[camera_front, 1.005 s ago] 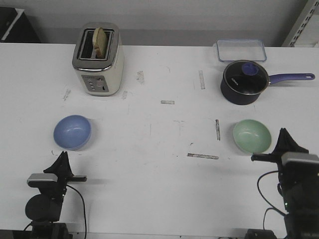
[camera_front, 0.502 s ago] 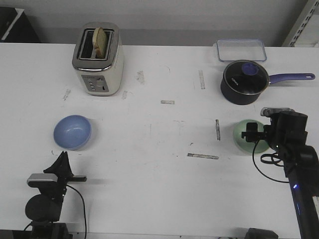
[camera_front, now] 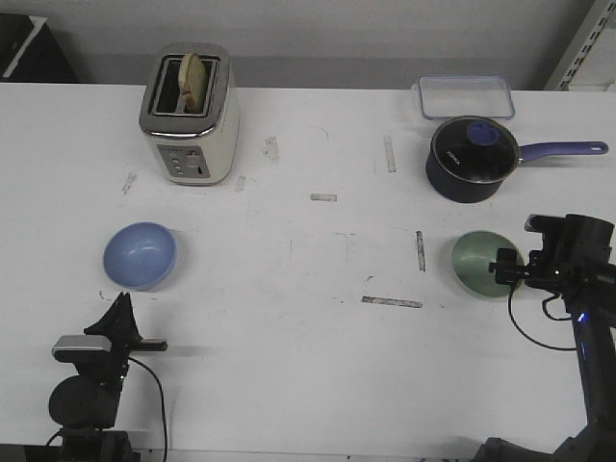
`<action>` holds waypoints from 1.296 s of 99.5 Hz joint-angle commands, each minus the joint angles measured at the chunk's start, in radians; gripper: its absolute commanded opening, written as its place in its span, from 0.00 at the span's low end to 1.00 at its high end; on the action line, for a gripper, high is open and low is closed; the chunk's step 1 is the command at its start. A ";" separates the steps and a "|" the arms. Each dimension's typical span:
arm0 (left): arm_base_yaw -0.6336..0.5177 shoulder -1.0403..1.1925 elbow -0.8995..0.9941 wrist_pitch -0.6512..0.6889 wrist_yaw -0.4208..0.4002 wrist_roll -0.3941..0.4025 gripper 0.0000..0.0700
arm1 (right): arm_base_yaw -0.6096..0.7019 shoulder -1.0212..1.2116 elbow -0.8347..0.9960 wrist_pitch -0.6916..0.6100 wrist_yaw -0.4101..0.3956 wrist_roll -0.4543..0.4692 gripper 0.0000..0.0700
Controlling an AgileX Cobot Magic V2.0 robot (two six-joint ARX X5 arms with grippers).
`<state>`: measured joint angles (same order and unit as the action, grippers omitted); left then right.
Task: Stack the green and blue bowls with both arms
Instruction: 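Reach the right gripper down and grasp the rim of the pale green bowl, then carry the green bowl with the right gripper toward the table centre and set it down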
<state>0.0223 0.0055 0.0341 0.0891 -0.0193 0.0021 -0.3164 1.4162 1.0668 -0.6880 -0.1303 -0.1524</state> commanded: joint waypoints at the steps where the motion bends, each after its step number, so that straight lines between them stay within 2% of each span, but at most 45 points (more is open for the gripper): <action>1: 0.000 -0.002 -0.021 0.009 0.005 0.005 0.00 | -0.005 0.035 0.014 0.009 -0.002 -0.011 0.59; 13: 0.000 -0.002 -0.021 0.009 0.005 0.005 0.00 | -0.005 0.074 0.014 0.010 -0.002 -0.011 0.40; 30: 0.000 -0.002 -0.021 0.009 0.005 0.005 0.00 | -0.005 0.090 0.013 0.027 -0.002 -0.011 0.00; 52: 0.000 -0.002 -0.021 0.010 0.005 0.005 0.00 | -0.004 0.088 0.024 0.035 -0.002 -0.002 0.00; 71: 0.000 -0.002 -0.021 0.010 0.005 0.005 0.00 | 0.019 0.049 0.121 -0.007 -0.014 0.024 0.00; 85: 0.000 -0.002 -0.021 0.010 0.005 0.005 0.00 | 0.072 0.007 0.224 -0.026 -0.114 0.074 0.00; 92: 0.000 -0.002 -0.021 0.009 0.005 0.005 0.00 | 0.127 -0.007 0.267 -0.026 -0.160 0.117 0.00; 106: 0.000 -0.002 -0.021 0.009 0.005 0.005 0.00 | 0.286 -0.010 0.306 -0.030 -0.198 0.213 0.00; 129: 0.001 -0.002 -0.021 0.009 0.005 0.005 0.00 | 0.603 0.042 0.305 -0.054 -0.186 0.230 0.00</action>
<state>0.0223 0.0055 0.0341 0.0887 -0.0193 0.0021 0.2169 1.4246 1.3628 -0.7494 -0.3237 0.0498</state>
